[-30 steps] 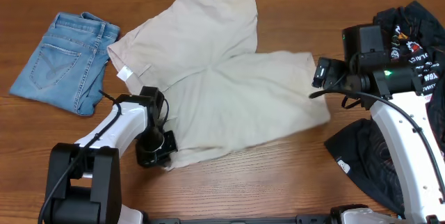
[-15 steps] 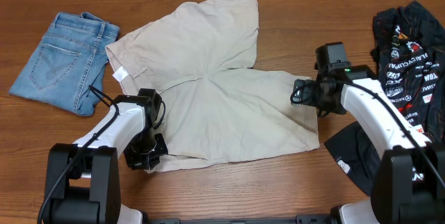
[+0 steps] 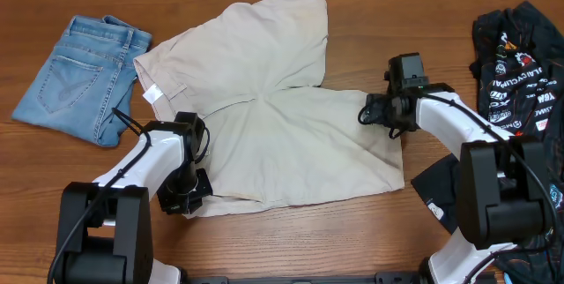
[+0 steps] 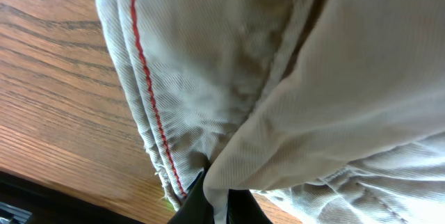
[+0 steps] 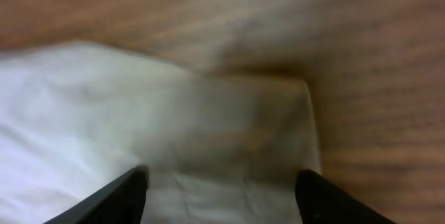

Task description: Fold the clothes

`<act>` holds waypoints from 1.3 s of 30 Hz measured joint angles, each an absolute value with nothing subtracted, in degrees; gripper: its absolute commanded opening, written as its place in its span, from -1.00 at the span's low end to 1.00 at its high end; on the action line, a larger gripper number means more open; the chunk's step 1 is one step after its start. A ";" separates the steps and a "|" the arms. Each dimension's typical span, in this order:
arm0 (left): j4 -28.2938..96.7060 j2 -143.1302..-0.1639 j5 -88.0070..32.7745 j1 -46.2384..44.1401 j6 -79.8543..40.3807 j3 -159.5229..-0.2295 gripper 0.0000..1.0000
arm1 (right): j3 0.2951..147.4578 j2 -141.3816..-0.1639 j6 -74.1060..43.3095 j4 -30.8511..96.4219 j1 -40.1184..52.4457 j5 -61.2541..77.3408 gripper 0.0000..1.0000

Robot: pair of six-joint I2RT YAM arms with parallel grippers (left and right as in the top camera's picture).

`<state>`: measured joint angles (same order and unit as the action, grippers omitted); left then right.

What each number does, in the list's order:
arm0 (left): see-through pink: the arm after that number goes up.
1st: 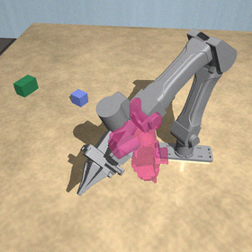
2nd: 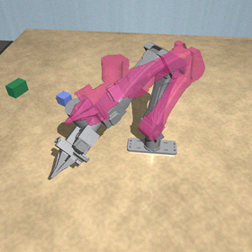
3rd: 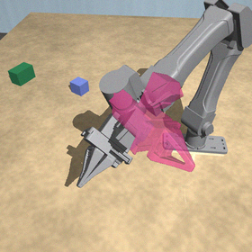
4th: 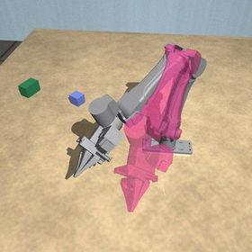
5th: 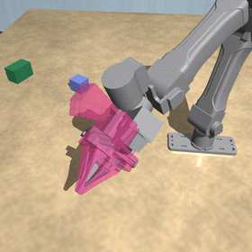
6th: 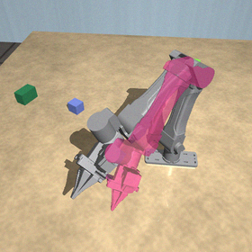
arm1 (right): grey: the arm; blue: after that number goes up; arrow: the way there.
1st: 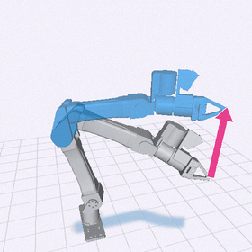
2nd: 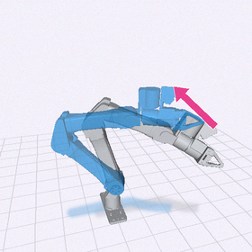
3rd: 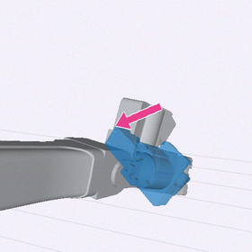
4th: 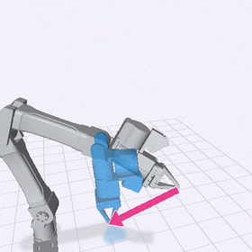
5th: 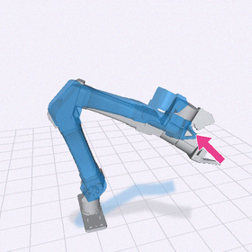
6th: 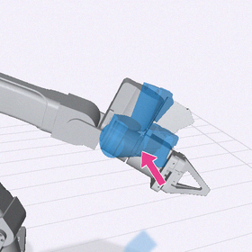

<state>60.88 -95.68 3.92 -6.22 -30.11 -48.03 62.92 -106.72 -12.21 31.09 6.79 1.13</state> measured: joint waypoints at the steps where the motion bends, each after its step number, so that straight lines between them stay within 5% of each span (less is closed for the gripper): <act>1: 60.86 -95.68 3.95 -6.22 -30.11 -48.03 -0.85 | 62.89 -106.72 -12.21 29.89 6.79 1.43 0.32; 5: 60.82 -95.68 3.97 -6.22 -30.11 -48.03 -0.85 | 62.89 -106.72 -12.03 27.22 6.79 2.20 0.04; 9: 60.77 -95.66 3.99 -6.22 -30.11 -48.03 -0.85 | 62.87 -106.72 -12.21 26.59 6.79 2.59 -0.86; 10: 60.73 -95.66 4.01 -6.22 -30.11 -48.03 -0.85 | 62.87 -106.72 -11.88 26.68 6.79 2.61 -0.92; 26: 59.13 -95.57 13.82 -6.24 -37.52 -48.03 -0.92 | 63.88 -106.72 -13.23 27.77 -0.03 -0.78 -0.90; 29: 58.54 -95.57 14.66 -6.26 -37.80 -48.03 -0.92 | 63.90 -106.72 -13.26 28.95 -1.87 -0.36 -0.23; 31: 58.43 -95.57 15.81 -6.22 -38.00 -48.03 -0.92 | 63.96 -106.72 -13.26 29.08 -2.66 -0.69 0.00; 39: 57.91 -95.57 21.78 -5.50 -39.07 -48.03 -0.92 | 64.07 -106.28 -13.43 31.59 -3.11 1.93 0.08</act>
<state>57.91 -95.57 21.78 -5.50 -39.07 -48.03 64.07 -106.28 -13.43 31.59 -3.11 1.93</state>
